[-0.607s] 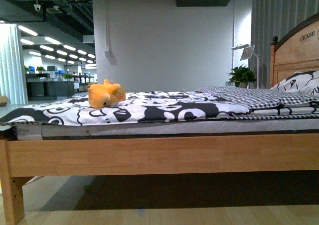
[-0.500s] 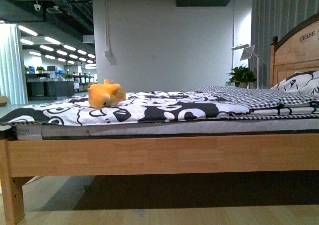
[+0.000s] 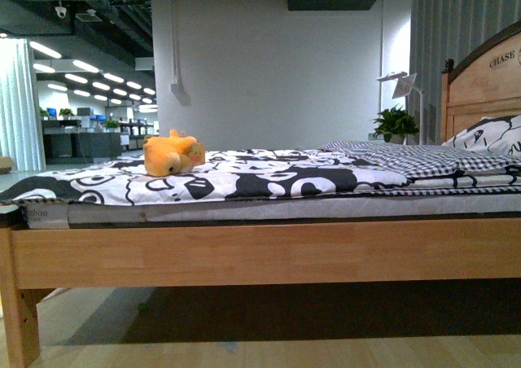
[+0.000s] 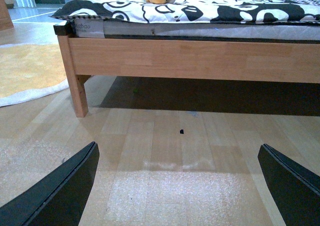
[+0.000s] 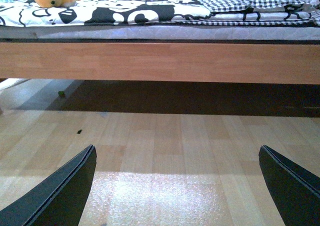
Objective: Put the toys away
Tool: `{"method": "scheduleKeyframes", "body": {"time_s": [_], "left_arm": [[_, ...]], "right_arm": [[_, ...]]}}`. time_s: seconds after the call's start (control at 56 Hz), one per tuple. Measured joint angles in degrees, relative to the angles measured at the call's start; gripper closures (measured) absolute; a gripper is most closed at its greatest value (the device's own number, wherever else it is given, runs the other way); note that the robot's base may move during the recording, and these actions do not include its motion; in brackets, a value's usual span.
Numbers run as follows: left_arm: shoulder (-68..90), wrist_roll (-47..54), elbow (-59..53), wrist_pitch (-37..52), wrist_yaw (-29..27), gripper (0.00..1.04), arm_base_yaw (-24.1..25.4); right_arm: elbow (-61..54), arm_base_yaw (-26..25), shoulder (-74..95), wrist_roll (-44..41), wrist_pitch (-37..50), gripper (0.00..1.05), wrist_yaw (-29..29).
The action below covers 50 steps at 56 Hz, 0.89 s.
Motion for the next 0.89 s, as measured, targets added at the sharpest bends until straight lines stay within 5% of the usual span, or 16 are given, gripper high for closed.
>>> {"method": "scheduleKeyframes", "body": {"time_s": [0.893], "left_arm": [[0.0,0.0,0.0,0.0,0.0,0.06,0.0]], "right_arm": [[0.0,0.0,0.0,0.0,0.0,0.07,0.0]]}}
